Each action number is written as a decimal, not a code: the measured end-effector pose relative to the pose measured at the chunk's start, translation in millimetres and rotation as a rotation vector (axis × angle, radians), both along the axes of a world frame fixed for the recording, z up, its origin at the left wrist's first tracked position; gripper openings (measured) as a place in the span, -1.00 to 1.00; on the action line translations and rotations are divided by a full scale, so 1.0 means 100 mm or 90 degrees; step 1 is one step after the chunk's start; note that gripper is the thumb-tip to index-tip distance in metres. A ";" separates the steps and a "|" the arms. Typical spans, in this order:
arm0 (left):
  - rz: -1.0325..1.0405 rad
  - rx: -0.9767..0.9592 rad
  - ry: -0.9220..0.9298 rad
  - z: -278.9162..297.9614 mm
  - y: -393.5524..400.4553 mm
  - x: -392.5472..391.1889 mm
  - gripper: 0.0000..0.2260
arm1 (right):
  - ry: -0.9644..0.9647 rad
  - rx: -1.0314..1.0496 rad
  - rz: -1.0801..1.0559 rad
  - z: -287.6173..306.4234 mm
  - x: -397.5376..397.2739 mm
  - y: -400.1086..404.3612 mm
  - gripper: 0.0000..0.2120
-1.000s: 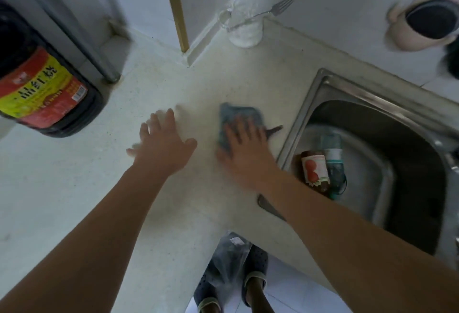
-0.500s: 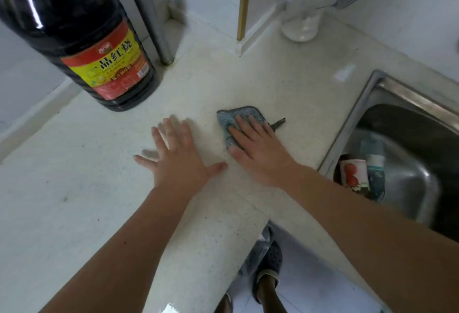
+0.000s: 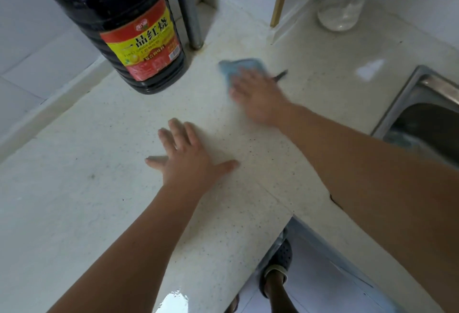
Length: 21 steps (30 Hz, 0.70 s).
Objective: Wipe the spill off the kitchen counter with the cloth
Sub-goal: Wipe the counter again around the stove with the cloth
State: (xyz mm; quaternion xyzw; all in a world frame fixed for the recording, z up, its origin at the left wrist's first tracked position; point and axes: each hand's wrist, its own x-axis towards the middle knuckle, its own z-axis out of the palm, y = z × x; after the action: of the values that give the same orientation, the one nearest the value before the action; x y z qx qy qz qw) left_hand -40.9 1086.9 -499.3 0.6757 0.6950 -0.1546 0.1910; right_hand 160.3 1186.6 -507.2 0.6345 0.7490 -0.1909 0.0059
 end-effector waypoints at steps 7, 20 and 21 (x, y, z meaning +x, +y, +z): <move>-0.018 -0.023 0.036 -0.02 0.05 0.08 0.15 | 0.100 -0.055 0.153 -0.01 -0.64 -0.68 -0.40; 0.062 -0.052 -0.005 0.10 0.04 0.16 0.29 | 0.020 -0.073 0.210 0.04 0.23 -1.75 -0.20; 0.058 -0.051 -0.018 0.08 0.02 0.18 0.27 | 0.025 -0.081 0.158 0.06 0.39 -1.69 -0.23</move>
State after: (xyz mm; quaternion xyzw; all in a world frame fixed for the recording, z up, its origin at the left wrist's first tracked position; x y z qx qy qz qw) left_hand -23.2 1089.3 -490.9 0.6375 0.7154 -0.1637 0.2344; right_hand 198.9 1017.2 -501.3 0.5316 0.8078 -0.2485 0.0549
